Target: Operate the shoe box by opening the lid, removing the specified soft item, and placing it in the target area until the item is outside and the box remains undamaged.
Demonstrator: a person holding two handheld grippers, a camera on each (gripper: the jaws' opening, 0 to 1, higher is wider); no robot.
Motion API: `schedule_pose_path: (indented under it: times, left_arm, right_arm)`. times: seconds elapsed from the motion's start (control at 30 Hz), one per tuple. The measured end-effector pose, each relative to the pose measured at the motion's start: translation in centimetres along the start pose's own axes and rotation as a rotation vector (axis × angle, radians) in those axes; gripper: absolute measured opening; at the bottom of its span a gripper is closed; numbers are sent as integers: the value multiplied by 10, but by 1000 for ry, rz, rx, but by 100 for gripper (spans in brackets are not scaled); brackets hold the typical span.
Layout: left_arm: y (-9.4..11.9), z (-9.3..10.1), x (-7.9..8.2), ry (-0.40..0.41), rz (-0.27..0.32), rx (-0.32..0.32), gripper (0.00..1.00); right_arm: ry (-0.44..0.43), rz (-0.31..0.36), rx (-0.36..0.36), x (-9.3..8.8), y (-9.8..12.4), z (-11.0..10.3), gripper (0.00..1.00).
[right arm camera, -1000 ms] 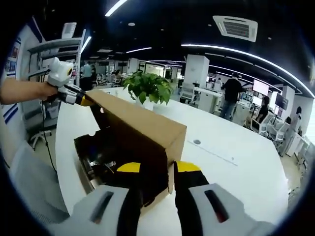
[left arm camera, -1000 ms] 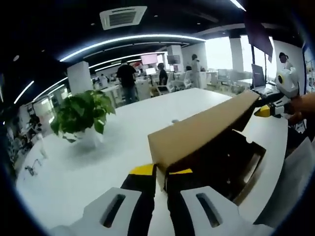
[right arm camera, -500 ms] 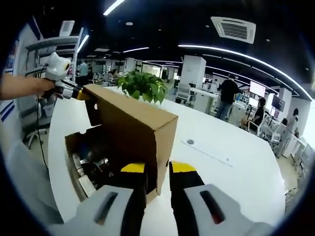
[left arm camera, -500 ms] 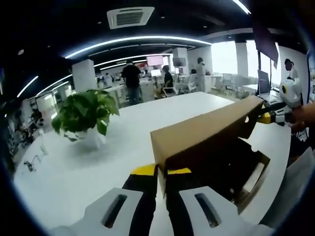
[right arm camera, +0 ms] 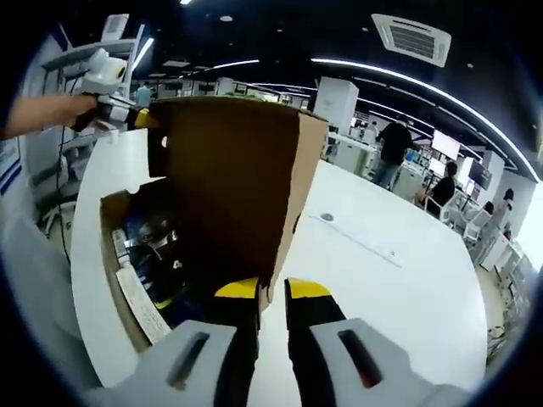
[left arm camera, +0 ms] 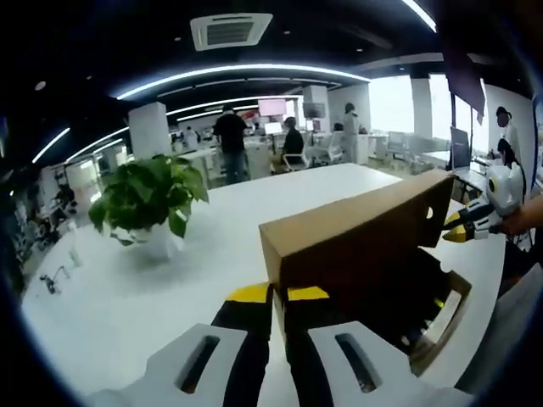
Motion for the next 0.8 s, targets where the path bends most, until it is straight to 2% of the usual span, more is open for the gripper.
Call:
schedule_pose_path:
  times: [0.3, 0.8]
  left_arm:
    - [-13, -4, 6, 11, 5, 3, 1]
    - [-33, -12, 14, 12, -6, -8, 1]
  right_arm:
    - [-20, -18, 2, -2, -16, 3, 5]
    - [-63, -27, -9, 1, -30, 9, 2]
Point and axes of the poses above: the point that each gripper's makers call its tool centre point, and the gripper's own axes: y roughly backward along the fingers, z roughly to its right, x roughly out of its top, the point moved 10 cm from there along y, roughly backward along the fingers, and after that the axes turned 12 degrees about y, right-handed, at the moved point
